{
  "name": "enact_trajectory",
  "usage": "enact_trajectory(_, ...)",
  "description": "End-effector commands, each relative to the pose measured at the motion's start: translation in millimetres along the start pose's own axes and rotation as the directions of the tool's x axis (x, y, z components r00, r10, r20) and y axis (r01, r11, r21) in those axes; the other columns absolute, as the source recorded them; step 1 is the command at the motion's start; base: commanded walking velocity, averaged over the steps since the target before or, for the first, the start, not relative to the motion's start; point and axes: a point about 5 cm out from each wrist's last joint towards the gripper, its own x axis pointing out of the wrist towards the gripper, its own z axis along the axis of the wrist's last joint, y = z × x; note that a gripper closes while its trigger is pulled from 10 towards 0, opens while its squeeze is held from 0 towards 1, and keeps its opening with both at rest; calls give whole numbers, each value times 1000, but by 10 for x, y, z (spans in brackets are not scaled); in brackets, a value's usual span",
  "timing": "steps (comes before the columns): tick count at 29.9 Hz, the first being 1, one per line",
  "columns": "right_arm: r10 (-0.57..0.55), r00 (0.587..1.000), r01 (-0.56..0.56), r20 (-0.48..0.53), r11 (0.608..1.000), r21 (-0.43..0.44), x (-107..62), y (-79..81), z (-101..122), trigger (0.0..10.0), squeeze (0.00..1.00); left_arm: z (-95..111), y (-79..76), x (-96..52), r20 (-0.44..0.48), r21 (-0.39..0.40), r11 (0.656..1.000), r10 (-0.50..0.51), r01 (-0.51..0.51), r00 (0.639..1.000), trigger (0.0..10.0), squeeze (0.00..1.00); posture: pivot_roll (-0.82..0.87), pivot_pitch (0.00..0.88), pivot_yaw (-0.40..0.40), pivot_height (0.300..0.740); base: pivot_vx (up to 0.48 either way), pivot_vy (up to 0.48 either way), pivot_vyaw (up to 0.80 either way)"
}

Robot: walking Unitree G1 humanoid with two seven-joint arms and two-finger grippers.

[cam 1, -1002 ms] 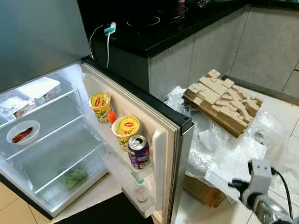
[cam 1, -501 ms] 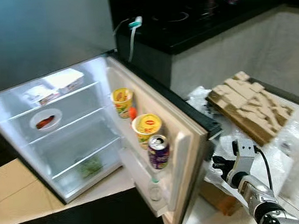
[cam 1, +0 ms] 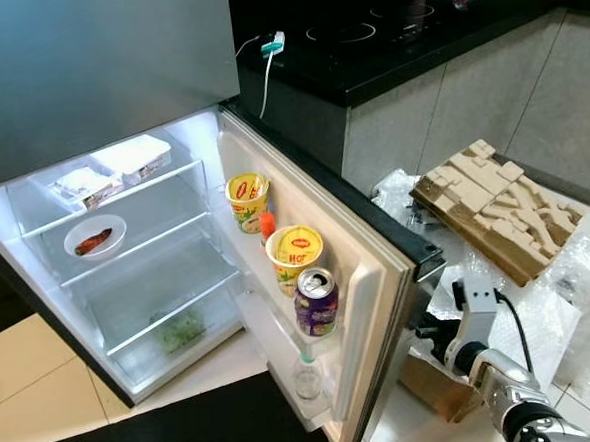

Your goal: Restocking fridge

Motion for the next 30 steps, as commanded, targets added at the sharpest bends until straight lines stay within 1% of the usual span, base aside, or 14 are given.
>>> enact_trajectory(1, 78, 996, -77, 32, 997, -30, 109, 146, 94, 10000, 0, 28, -82, 13, 8, 2, 999, -38, 38, 999, 10000, 0, -66, 0, -3, 740, 0, 0, 738)
enact_trajectory(6, 105, 994, -104, 24, 994, -38, 120, 178, 87, 10000, 0, 32, -86, 13, 9, 1, 999, -39, 39, 999, 10000, 0, -66, 0, -3, 740, 0, 0, 738)
enact_trajectory(9, 94, 995, -93, 21, 995, -35, 118, 172, 78, 10000, 0, 35, -93, 15, 10, 2, 999, -39, 39, 999, 10000, 0, -65, 0, -5, 740, 0, 0, 729)
enact_trajectory(10, 35, 999, -35, 3, 999, -30, 108, 128, 52, 10000, 0, 37, -96, 15, 10, 4, 999, -40, 40, 999, 10000, 0, -65, 0, -5, 740, 0, 0, 0)
enact_trajectory(11, 35, 999, -35, 3, 999, -30, 108, 128, 52, 10000, 0, 37, -96, 15, 10, 4, 999, -40, 40, 999, 10000, 0, -65, 0, -5, 740, 0, 0, 0)
enact_trajectory(13, -5, 1000, 4, -14, 1000, -31, 91, 93, 23, 10000, 0, 39, -98, 15, 10, 6, 999, -41, 41, 999, 10000, 0, -65, 0, -5, 740, 0, 0, 0)
enact_trajectory(17, -19, 999, 17, -46, 999, -47, 66, 74, -32, 10000, 0, 44, -97, 15, 11, 13, 999, -41, 41, 999, 10000, 0, -65, 0, -6, 740, 0, 0, 0)
enact_trajectory(27, -24, 998, 21, -50, 999, -45, 65, 77, -47, 10000, 0, 49, -94, 15, 11, 30, 999, -43, 43, 999, 10000, 0, -68, 0, -4, 740, 0, 0, 0)
enact_trajectory(30, -23, 998, 21, -56, 999, -49, 70, 86, -54, 10000, 0, 54, -102, 15, 7, 58, 997, -57, 57, 998, 10000, 0, -68, 0, -4, 740, 0, -455, 0)
